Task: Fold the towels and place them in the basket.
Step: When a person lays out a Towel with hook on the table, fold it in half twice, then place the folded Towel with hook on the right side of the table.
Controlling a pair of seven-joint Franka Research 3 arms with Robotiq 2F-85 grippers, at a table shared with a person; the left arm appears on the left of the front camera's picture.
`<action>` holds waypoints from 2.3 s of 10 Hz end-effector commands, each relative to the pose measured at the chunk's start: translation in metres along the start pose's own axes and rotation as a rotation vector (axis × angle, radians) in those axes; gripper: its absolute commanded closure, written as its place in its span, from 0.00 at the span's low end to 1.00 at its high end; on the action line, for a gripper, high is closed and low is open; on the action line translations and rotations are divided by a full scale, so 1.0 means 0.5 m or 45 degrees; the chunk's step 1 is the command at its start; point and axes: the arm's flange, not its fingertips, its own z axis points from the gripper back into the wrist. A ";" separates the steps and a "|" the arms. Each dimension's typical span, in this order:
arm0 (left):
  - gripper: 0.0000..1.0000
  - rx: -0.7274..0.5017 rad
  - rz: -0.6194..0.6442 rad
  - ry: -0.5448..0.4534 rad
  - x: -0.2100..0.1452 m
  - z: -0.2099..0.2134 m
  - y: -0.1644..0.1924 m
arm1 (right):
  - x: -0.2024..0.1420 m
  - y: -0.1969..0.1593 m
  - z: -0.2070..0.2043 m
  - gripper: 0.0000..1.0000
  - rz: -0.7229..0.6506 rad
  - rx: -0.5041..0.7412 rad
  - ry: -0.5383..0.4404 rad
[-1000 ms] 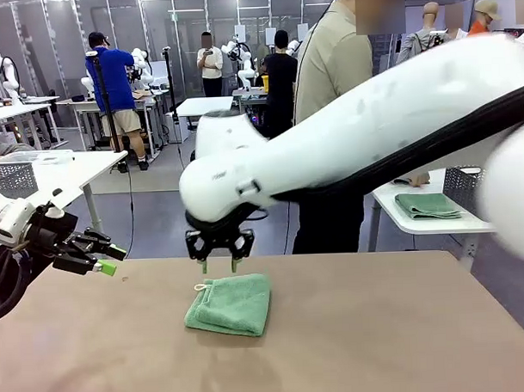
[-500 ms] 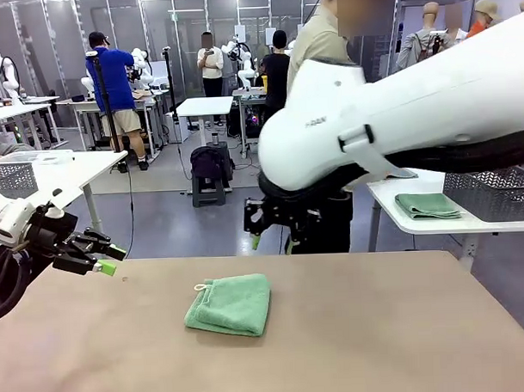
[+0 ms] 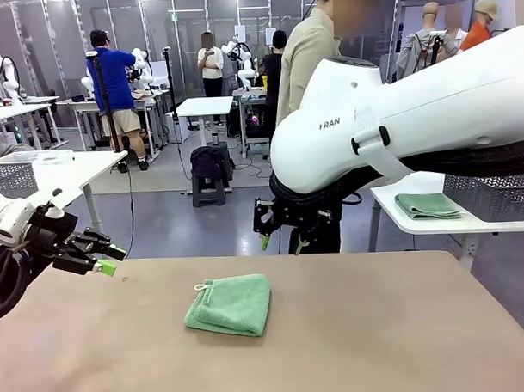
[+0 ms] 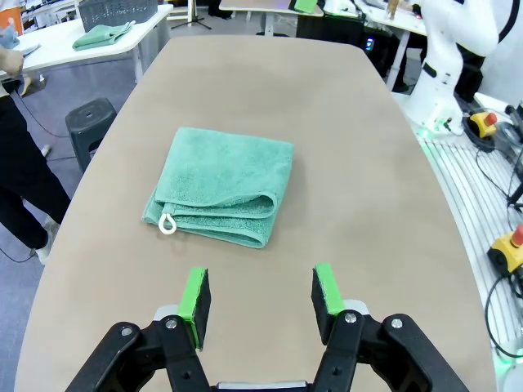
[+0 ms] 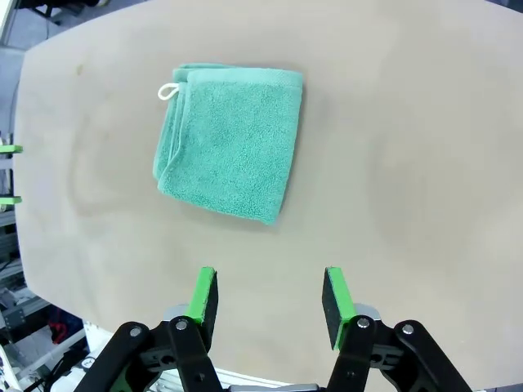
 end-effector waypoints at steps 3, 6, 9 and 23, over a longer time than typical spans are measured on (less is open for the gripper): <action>0.35 0.003 -0.001 -0.001 0.001 0.002 -0.003 | 0.001 0.004 0.001 0.34 -0.024 0.007 0.003; 0.35 0.003 -0.001 -0.001 0.001 0.002 -0.003 | 0.001 0.004 0.001 0.34 -0.024 0.007 0.003; 0.35 0.003 -0.001 -0.001 0.001 0.002 -0.003 | 0.001 0.004 0.001 0.34 -0.024 0.007 0.003; 0.35 0.003 -0.001 -0.001 0.001 0.002 -0.003 | 0.053 -0.040 -0.388 0.34 -0.436 0.055 0.087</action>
